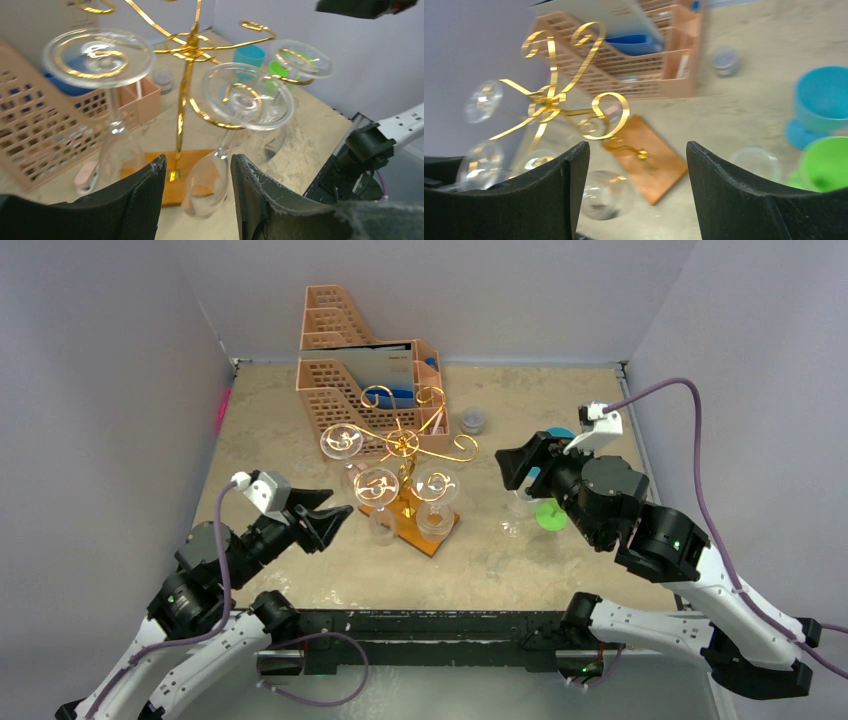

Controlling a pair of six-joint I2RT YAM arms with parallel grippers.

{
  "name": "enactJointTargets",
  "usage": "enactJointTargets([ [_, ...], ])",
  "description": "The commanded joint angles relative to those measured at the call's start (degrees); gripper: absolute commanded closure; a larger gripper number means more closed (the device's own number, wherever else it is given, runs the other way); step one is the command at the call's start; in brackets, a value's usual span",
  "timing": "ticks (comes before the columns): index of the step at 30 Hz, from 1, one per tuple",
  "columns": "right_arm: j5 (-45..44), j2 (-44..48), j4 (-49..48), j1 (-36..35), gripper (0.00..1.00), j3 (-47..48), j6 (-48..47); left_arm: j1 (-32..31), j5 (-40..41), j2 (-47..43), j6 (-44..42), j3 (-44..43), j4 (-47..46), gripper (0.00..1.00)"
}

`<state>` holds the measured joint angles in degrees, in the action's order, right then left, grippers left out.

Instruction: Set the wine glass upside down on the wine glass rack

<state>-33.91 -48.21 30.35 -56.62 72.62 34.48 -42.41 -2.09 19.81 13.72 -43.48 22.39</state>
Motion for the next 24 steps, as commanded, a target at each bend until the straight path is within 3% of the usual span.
enactJointTargets([
  [1, -13.8, -0.2, 8.1, -0.2, 0.28, 1.0, -7.5, 0.0, 11.1, -0.8, 1.5, -6.7, 11.1, 0.51],
  [6, -28.9, -8.6, 22.6, -0.1, 0.28, 9.0, -10.6, 0.0, 18.0, 2.5, 1.7, -15.8, 19.0, 0.44],
  [8, -28.5, -11.3, 23.0, 1.1, 0.28, 10.6, -13.7, 0.0, 21.1, 4.9, 3.0, -20.0, 21.7, 0.41],
  [12, -16.7, -15.0, 22.0, 10.8, 0.28, 12.2, -15.1, -0.1, 24.6, 7.9, 3.4, -23.4, 22.8, 0.27],
  [15, -7.9, -18.1, 20.9, 18.1, 0.28, 12.9, -15.9, 0.0, 26.5, 11.2, 8.7, -26.6, 24.0, 0.26],
  [18, 1.1, -22.6, 21.7, 24.2, 0.32, 15.0, -15.6, -0.1, 22.1, 15.6, 11.0, -30.6, 25.9, 0.27],
  [24, 12.0, -32.3, 24.3, 32.5, 0.39, 18.8, -17.2, 0.0, 19.1, 18.2, 8.7, -34.6, 24.1, 0.28],
])
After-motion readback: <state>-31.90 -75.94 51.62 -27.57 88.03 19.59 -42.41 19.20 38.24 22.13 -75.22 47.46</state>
